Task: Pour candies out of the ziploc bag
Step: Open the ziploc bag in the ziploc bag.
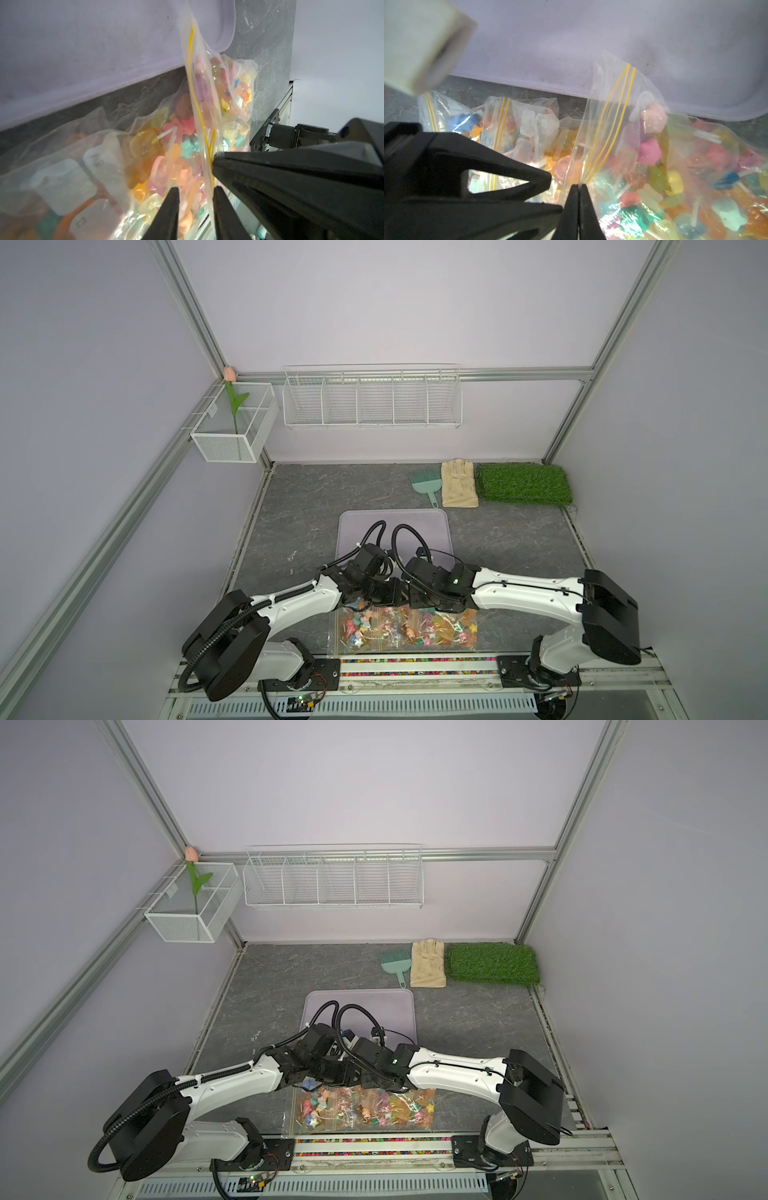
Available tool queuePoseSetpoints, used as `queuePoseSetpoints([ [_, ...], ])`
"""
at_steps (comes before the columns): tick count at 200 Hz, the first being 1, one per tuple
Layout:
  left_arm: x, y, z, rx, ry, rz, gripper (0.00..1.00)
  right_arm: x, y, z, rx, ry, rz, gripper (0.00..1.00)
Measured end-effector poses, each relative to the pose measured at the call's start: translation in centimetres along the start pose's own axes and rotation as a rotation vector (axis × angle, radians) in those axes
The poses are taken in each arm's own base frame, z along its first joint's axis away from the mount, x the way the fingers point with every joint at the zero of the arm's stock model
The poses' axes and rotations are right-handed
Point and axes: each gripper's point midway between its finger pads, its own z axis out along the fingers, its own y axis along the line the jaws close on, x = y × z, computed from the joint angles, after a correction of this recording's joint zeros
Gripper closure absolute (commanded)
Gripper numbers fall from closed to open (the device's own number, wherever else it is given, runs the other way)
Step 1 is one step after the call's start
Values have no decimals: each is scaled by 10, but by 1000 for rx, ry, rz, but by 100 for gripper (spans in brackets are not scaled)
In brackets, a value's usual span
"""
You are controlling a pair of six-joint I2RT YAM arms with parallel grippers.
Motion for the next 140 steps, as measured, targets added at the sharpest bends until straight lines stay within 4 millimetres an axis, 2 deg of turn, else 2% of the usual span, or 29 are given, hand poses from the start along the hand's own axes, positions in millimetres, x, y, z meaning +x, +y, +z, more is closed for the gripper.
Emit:
queuePoseSetpoints([
  [33, 2, 2, 4, -6, 11, 7, 83, 0, 0, 0, -2, -1, 3, 93],
  [83, 0, 3, 4, -16, 0, 12, 84, 0, 0, 0, -3, -1, 7, 93],
  [140, -4, -2, -1, -10, -26, 39, 67, -1, 0, 0, 2, -6, 10, 93],
])
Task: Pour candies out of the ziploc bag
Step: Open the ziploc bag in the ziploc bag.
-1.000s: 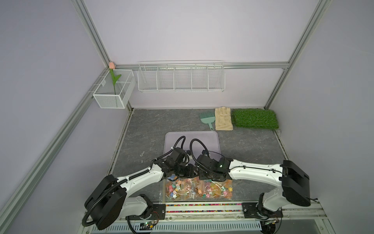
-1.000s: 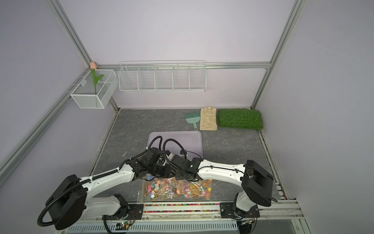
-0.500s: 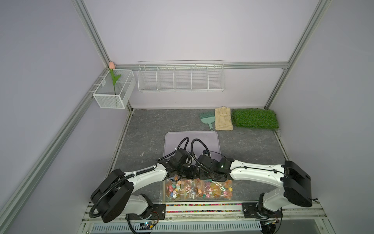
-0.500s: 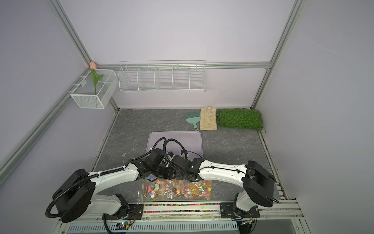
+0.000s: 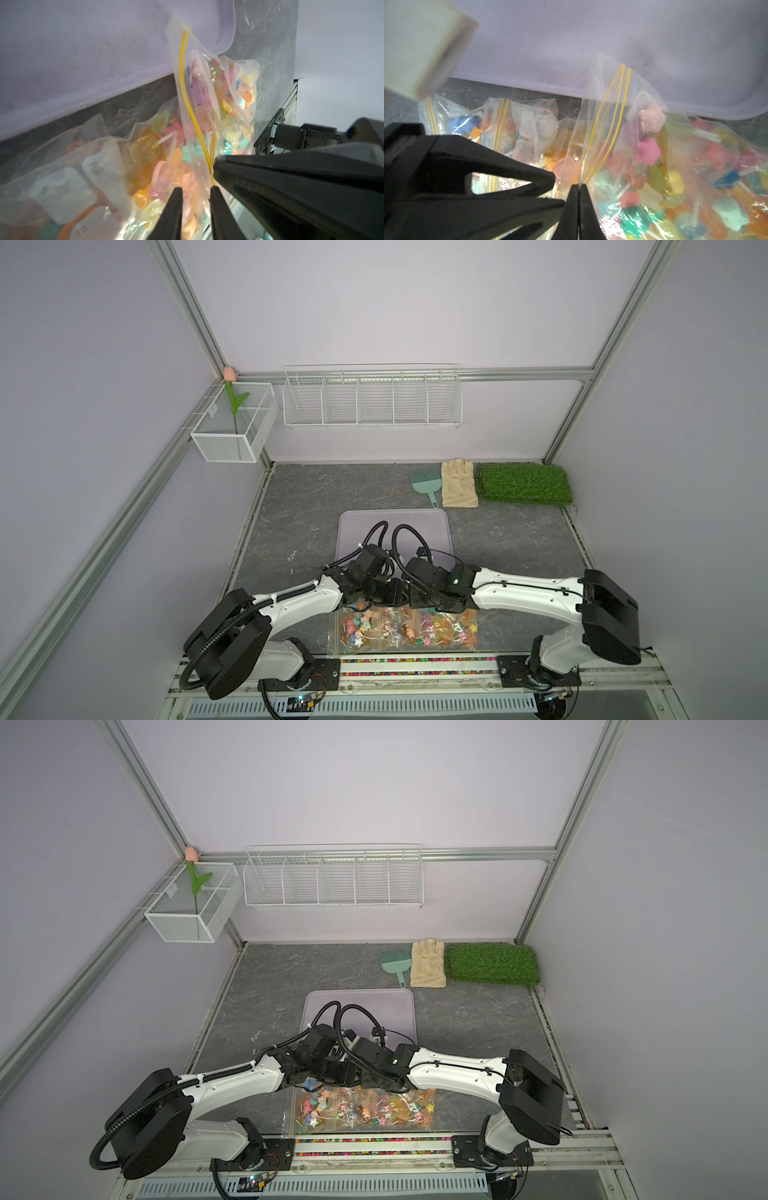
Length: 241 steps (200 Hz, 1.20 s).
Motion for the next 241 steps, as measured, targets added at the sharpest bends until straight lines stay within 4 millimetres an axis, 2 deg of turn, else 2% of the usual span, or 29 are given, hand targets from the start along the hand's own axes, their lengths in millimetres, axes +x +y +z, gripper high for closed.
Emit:
queuePoseSetpoints([
  [37, -3, -8, -6, 17, -25, 21, 66, 0, 0, 0, 2, -2, 0, 93],
  [74, -3, -7, -5, 18, -20, 18, 73, -1, -1, 0, 3, -5, 0, 93],
  [142, -1, -4, 2, 20, 0, 12, 80, -3, -1, -4, 2, -22, 2, 94],
  [203, 0, -8, 6, 37, 7, 21, 100, -2, -1, -4, 4, -25, -2, 94],
  [241, 2, -8, 10, 37, 20, 20, 100, -2, 0, -5, 5, -26, -4, 93],
])
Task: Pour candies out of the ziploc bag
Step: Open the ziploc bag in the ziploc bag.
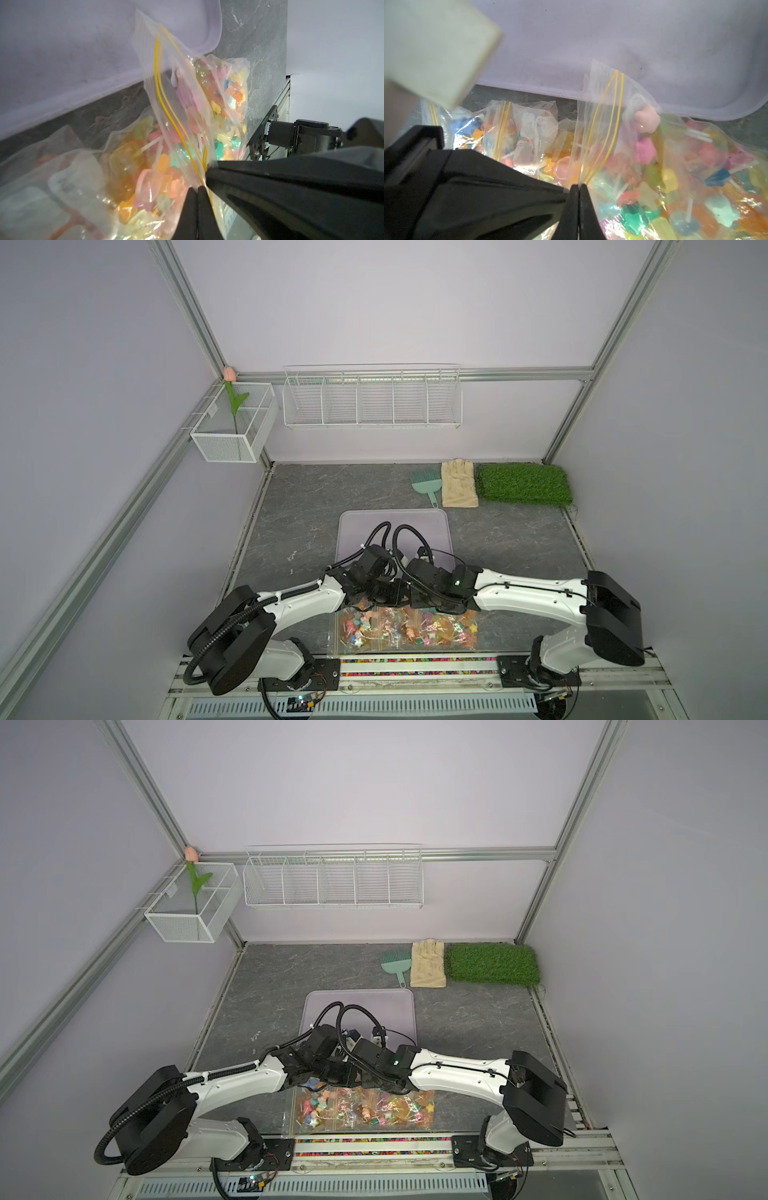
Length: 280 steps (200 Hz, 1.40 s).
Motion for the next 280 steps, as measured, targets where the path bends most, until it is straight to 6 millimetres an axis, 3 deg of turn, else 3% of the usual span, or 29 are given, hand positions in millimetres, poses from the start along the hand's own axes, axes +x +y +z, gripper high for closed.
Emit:
queuePoseSetpoints([
  [74, -6, 6, -7, -60, -52, 2, 100, 2, -20, -5, 77, -16, 46, 93],
  [125, -3, 15, -9, -105, -53, -11, 100, 2, -21, -6, 81, -21, 49, 93],
  [138, -3, 16, -9, -109, -53, -13, 100, 2, -20, -6, 80, -20, 39, 86],
  [159, -3, 17, -9, -116, -52, -15, 100, 3, -17, -3, 85, -15, 18, 62],
  [183, -2, 19, -9, -122, -50, -16, 100, 1, -8, 3, 86, -7, 3, 54],
  [238, -1, 18, -9, -129, -45, -14, 100, -4, 0, 9, 92, -5, -7, 54],
  [280, -1, 18, -10, -132, -41, -13, 100, -1, -4, 16, 119, 8, -9, 62],
])
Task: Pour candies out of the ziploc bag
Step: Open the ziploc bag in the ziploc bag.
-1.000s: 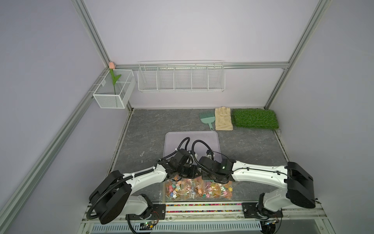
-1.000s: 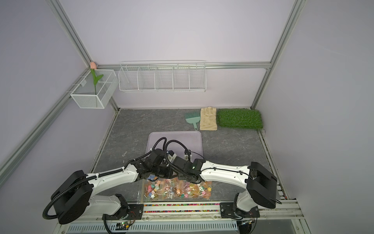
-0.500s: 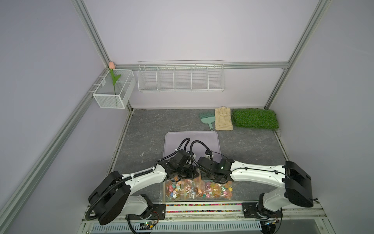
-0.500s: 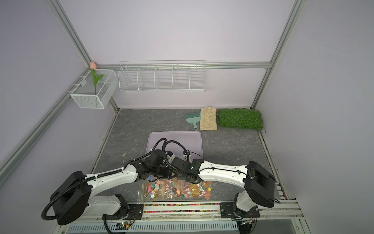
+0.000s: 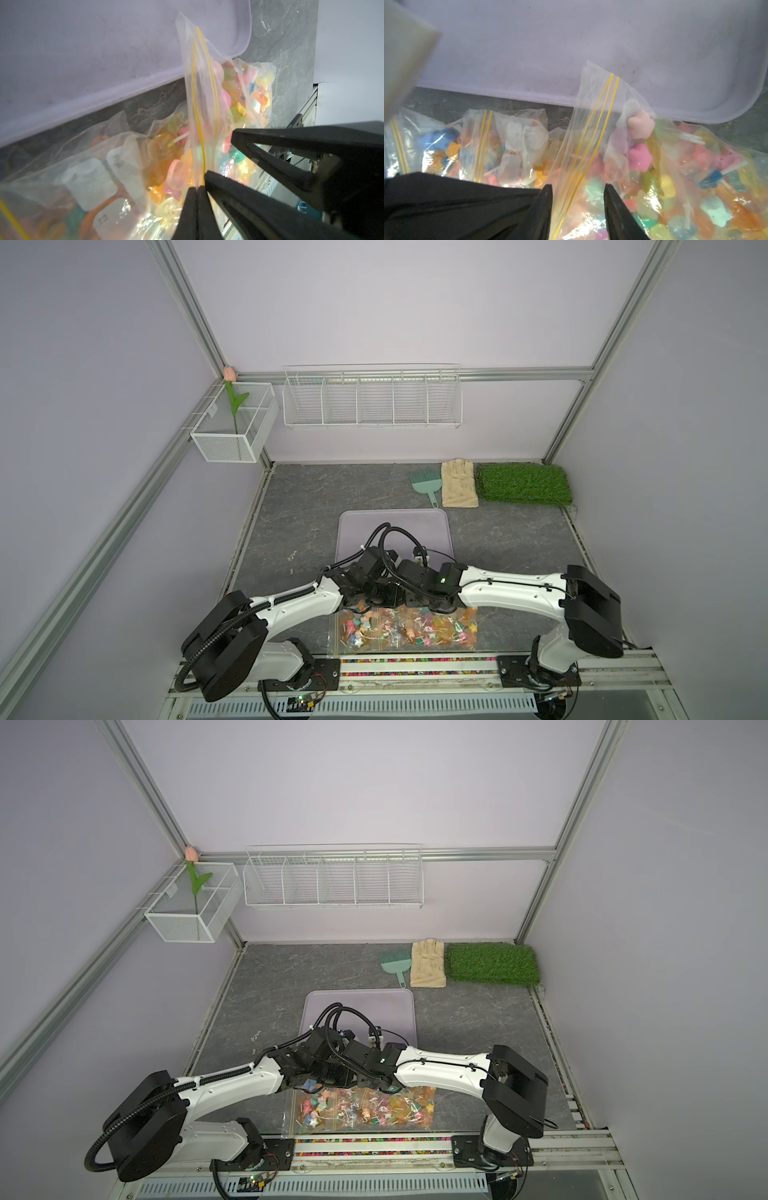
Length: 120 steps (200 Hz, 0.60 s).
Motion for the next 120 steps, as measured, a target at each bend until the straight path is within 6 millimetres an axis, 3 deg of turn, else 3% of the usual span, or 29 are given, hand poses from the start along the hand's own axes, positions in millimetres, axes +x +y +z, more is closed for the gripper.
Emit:
queuePoseSetpoints([
  [86, -1, 1, 0, -5, -3, 0, 100, 2, -2, 5, 12, 7, 24, 93],
  [120, -2, 1, -1, -11, -12, 1, 100, 4, -6, 6, 24, 7, 31, 93],
])
